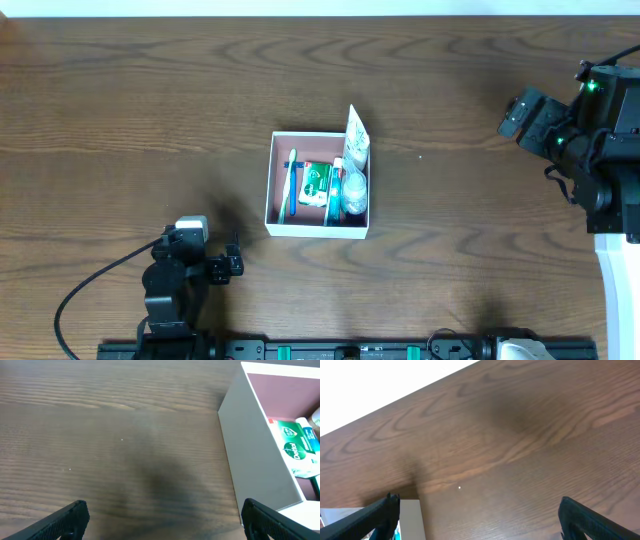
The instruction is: Pack container
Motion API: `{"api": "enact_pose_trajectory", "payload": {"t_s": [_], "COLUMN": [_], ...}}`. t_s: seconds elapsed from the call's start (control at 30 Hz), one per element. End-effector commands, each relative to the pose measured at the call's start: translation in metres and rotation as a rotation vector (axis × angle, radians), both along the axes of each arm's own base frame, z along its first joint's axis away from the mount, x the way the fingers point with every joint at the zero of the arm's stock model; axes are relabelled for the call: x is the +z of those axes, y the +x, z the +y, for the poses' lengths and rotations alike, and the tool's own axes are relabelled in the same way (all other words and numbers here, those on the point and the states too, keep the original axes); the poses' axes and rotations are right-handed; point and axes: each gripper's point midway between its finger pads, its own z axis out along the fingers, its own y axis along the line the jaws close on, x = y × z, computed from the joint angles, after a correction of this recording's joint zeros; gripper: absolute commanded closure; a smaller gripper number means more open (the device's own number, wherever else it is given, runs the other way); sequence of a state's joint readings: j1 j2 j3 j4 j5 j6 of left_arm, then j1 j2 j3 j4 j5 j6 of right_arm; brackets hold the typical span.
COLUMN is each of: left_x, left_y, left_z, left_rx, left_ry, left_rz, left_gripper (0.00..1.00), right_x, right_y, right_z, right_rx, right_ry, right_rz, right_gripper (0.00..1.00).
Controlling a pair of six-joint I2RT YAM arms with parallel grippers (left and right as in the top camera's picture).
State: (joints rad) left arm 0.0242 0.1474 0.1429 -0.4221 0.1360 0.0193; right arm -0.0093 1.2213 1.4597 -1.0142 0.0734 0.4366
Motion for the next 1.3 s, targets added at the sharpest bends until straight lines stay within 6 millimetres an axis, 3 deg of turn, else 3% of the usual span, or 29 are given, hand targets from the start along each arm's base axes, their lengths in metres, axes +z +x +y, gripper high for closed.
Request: {"api": "enact_pose_trajectory", "payload": {"t_s": [0.0,0.53,0.67,0.87,1.03,1.27], "left_x": [-0.008,-0.008,-0.008,-0.008,-0.008,-0.008], "left_y": [-0.001,-0.001,-0.001,-0.001,-0.001,-0.001], "left_z": [-0.003,-0.003,-0.003,-0.003,-0.003,-0.003], "left_rx": [-0.010,-0.010,-0.010,-0.010,-0.010,-0.010], "left_ry": [-0.014,-0.014,-0.014,-0.014,-0.014,-0.014], "left_rz": [0.015,0.015,0.016,0.016,0.015,0.015], "left_gripper": [0.02,0.02,0.02,0.02,0.02,0.02], "right_x": [0.003,0.002,-0.002,0.008,-0.027,-0.102], "right_y": [0.000,0.000,-0.016,-0.028,-0.046,-0.087], "right_z": [-0.001,-0.001,-0.008,-0.013,-0.002,0.001], "right_rx": [-0.001,-0.001,-0.015,0.059,0.165,0.187], "right_ry": [-0.001,-0.002,-0.042,-0.180,-0.229,-0.229], "right_rz": [-0.006,-0.004,0.043,-0.104,-0.189,-0.157], "right_gripper": [0.01,0.01,0.01,0.01,0.01,0.01]}}
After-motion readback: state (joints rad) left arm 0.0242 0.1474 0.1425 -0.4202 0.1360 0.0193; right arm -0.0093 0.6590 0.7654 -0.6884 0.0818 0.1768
